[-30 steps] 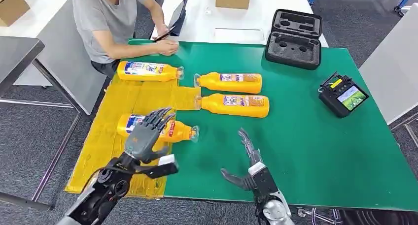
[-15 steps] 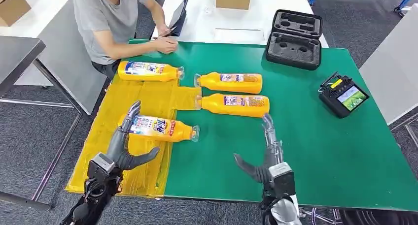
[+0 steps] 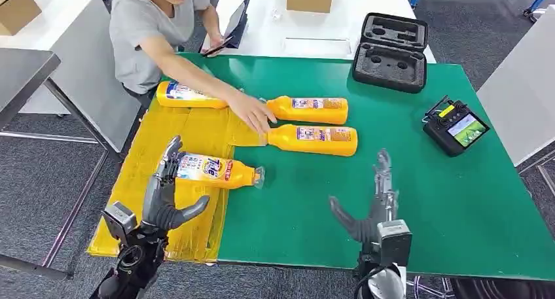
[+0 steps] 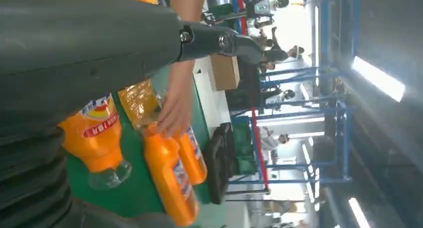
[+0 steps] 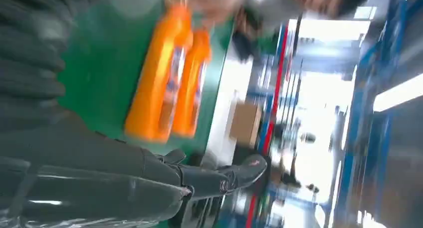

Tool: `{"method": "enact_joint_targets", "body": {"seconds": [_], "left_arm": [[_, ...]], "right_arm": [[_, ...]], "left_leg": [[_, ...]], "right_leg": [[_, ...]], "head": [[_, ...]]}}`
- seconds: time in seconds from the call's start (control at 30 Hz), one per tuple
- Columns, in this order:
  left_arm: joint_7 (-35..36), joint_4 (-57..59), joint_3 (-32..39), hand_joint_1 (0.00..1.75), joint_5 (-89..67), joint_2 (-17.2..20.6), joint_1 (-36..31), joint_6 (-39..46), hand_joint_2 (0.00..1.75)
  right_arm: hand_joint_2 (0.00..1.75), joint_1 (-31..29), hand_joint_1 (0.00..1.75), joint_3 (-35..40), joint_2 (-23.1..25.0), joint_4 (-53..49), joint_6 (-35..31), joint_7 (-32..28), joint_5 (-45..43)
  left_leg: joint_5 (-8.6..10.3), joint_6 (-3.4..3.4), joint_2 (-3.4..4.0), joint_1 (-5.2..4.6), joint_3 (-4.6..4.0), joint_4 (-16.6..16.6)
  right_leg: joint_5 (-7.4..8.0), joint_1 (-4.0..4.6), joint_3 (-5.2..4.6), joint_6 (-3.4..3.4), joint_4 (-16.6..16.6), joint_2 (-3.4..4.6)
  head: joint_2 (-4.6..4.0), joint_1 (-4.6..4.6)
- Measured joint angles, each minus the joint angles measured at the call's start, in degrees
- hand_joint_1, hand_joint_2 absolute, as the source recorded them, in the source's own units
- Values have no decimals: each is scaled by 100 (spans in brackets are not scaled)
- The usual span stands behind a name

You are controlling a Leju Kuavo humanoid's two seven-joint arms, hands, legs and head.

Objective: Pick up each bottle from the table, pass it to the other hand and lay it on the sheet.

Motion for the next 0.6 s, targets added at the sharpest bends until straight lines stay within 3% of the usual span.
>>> {"method": "enact_joint_targets", "body": {"seconds": [0.2,0.23,0.43,0.6], "left_arm": [[0,-44,-210,0,484,-155,106,-195,175],[0,-50,-232,0,490,-188,122,-203,175],[0,-116,-301,0,571,-332,232,-354,175],[0,-181,-334,0,580,-474,280,-282,175]], "right_arm": [[0,69,0,-260,92,2,-1342,0,208],[175,79,0,-284,103,2,-1433,0,221],[175,106,0,-352,179,2,-2327,0,524],[175,156,0,-341,256,11,-2351,0,1139]], "left_leg": [[-1,1,0,-2,-1,0],[-1,1,0,-2,-1,0],[-1,1,0,-2,-1,0],[-1,1,0,-1,0,0]], "right_leg": [[0,-4,0,0,0,0],[0,-4,-1,0,0,0],[0,0,-1,0,-1,0],[0,1,0,0,-1,0]], "head": [[0,2],[0,2],[0,0],[0,0]]}}
